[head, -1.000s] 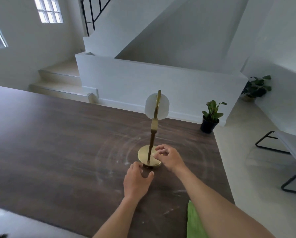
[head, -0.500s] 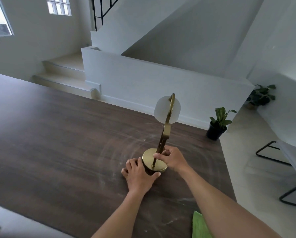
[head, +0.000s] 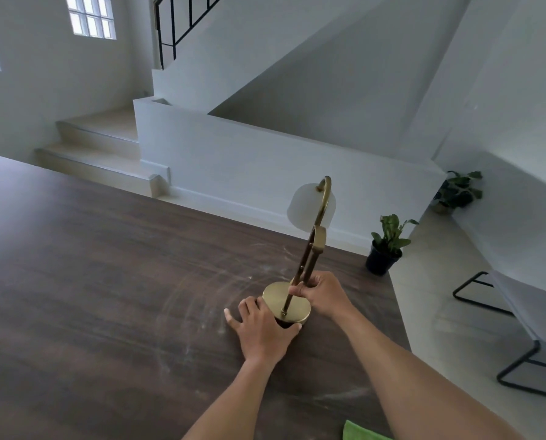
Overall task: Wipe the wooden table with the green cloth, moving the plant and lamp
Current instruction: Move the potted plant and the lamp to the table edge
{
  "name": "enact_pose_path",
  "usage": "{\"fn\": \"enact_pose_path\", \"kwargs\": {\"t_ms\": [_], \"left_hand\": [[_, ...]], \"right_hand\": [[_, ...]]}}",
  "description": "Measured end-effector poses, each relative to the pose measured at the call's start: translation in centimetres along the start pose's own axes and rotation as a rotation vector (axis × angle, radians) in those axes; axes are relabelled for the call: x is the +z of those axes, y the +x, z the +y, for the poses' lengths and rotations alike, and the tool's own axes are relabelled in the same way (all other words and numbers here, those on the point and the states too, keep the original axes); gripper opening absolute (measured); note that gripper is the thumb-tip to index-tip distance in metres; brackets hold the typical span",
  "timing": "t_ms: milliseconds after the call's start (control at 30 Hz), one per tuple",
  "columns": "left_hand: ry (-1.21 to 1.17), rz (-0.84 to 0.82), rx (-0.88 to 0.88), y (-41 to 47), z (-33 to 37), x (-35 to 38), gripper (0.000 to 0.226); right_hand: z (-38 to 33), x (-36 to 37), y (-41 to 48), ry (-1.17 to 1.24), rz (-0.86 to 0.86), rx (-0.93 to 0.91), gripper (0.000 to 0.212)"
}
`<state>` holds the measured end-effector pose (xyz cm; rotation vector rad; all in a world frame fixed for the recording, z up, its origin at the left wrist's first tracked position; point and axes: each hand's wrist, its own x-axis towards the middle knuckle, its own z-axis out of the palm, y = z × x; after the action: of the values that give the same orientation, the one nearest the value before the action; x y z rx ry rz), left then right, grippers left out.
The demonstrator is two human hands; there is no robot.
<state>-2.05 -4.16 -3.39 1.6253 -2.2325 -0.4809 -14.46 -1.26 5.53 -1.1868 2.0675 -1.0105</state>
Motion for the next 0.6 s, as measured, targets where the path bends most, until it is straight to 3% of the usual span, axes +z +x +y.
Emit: {"fn": "enact_pose_path", "kwargs": {"t_ms": [267,600], "left_hand": [[-0.097,0.002,0.05,3.9,6.0,2.1,0.092],[-0.085,-0.048,0.067,9.9,13.8,6.9,0.096]], "right_hand": [[1.0,-6.0,4.2,-0.018,0.063,0.027,0.017],[4.3,-12.3,11.2,-0.052,0.128,0.067,0.013]]}}
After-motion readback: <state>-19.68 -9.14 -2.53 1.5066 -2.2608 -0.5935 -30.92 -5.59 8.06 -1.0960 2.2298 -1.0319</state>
